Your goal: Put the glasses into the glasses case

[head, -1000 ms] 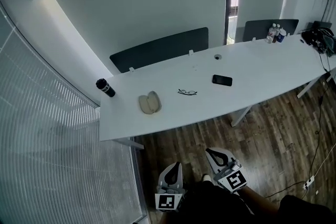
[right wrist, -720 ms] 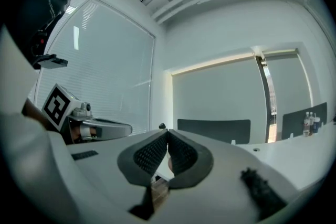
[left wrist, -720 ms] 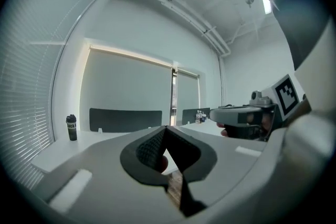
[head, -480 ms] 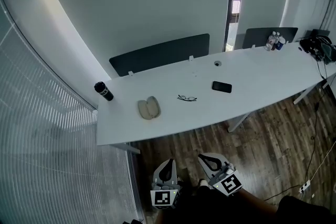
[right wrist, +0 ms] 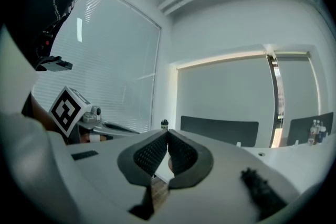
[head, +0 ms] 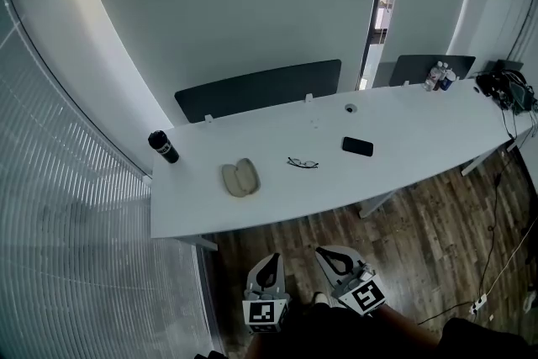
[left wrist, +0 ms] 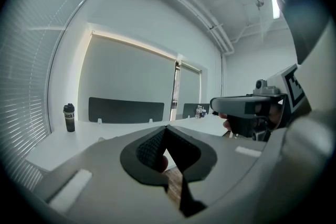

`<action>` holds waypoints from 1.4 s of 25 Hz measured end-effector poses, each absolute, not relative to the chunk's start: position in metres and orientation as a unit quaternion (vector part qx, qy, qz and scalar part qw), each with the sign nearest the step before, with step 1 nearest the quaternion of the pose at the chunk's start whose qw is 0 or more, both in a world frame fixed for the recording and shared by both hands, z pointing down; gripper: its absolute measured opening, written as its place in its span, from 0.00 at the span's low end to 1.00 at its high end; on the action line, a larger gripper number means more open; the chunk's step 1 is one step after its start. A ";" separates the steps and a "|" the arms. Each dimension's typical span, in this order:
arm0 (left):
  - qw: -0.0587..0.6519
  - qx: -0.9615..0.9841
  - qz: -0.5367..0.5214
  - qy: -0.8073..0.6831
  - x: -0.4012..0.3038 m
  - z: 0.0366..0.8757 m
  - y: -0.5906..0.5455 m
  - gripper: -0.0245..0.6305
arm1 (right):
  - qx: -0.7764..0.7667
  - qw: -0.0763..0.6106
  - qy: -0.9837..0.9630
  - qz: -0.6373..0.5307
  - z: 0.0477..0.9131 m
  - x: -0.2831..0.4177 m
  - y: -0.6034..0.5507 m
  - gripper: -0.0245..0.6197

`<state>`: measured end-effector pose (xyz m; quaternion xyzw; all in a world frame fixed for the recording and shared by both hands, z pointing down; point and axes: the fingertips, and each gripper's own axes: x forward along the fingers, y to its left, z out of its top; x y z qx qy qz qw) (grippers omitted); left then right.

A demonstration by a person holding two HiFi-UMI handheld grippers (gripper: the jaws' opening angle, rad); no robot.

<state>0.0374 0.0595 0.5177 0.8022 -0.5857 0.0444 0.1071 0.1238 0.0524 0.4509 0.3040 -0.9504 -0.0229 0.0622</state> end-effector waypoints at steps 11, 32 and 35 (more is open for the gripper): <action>0.110 0.816 0.037 -0.567 -0.013 0.518 0.028 0.05 | 0.321 0.060 -0.945 -0.001 0.447 0.064 0.027 0.05; 0.117 0.797 0.044 -0.591 -0.016 0.509 -0.039 0.05 | 0.301 0.051 -0.951 0.043 0.465 0.061 -0.049 0.05; 0.113 0.802 0.061 -0.583 0.001 0.508 -0.054 0.05 | 0.315 0.049 -0.946 0.064 0.467 0.076 -0.065 0.05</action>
